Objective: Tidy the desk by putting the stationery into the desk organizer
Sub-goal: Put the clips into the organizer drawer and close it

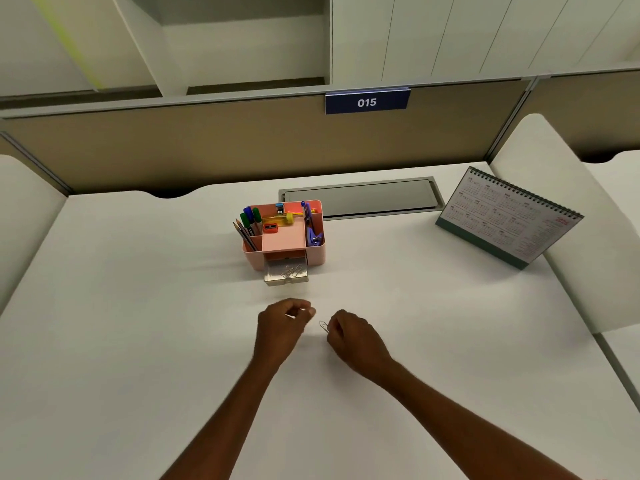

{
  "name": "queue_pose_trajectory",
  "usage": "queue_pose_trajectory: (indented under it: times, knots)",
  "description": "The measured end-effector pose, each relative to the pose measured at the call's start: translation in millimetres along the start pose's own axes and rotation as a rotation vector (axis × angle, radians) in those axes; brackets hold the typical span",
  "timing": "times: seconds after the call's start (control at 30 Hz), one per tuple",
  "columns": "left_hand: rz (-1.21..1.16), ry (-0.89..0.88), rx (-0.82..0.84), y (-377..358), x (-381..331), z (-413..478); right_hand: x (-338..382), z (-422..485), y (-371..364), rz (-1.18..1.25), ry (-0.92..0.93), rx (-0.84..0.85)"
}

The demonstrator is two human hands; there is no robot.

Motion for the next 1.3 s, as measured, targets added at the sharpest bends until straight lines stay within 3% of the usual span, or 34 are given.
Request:
queue_pose_trajectory:
  times: [0.17,0.5,0.57,0.73,0.8,1.07,1.3]
  knots:
    - [-0.018,-0.077,0.169,-3.1,-12.9,-11.0,13.9,2.0,7.3,0.089,0.068,-0.036]
    - [0.026,-0.176,0.165,12.1,-26.5,12.4,27.9,17.4,22.4,0.135,0.100,-0.147]
    - [0.049,-0.228,0.093,18.2,-31.9,19.7,27.7,23.6,23.2,0.135,0.082,-0.162]
    - [0.159,-0.385,-0.303,38.2,-42.9,51.3,26.3,31.4,21.8,0.130,0.046,-0.156]
    - [0.230,-0.399,-0.369,38.3,-41.5,63.9,28.6,30.6,18.0,0.120,0.055,-0.130]
    - [0.488,-0.403,-0.338,17.9,-28.1,89.3,49.2,26.7,4.0,0.080,0.161,-0.074]
    - [0.421,-0.419,-0.346,13.5,-21.1,89.0,60.4,29.6,-1.3,0.039,0.190,-0.078]
Point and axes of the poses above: each hand's wrist, its own z-axis towards the middle knuckle, its own y-axis out of the back of the hand, x = y × z, the point moved 5 cm from there along z, towards the middle knuckle, and after that the axes turned 15 degrees about -x, right-handed, at the moved point
